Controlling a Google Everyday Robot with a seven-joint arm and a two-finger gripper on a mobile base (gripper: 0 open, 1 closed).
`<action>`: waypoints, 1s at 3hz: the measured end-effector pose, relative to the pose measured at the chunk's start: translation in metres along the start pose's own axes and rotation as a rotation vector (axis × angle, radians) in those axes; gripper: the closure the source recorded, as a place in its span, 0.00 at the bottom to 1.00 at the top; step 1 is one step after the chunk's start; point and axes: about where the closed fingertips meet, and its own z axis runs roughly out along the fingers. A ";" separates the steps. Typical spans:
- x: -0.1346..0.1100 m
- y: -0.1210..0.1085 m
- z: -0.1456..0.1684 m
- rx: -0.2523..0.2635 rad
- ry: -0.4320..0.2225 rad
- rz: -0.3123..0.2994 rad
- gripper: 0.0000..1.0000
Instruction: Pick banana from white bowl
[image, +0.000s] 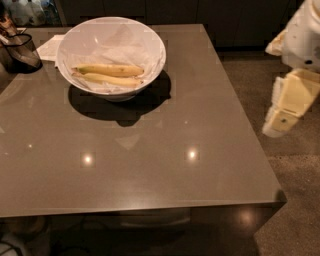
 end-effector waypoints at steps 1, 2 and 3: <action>-0.061 -0.032 0.007 -0.002 0.006 0.022 0.00; -0.064 -0.034 0.006 0.013 -0.005 0.020 0.00; -0.106 -0.040 0.012 -0.020 -0.013 0.002 0.00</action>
Offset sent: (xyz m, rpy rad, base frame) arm 0.0618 0.0836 0.0118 -0.0551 0.0157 0.0281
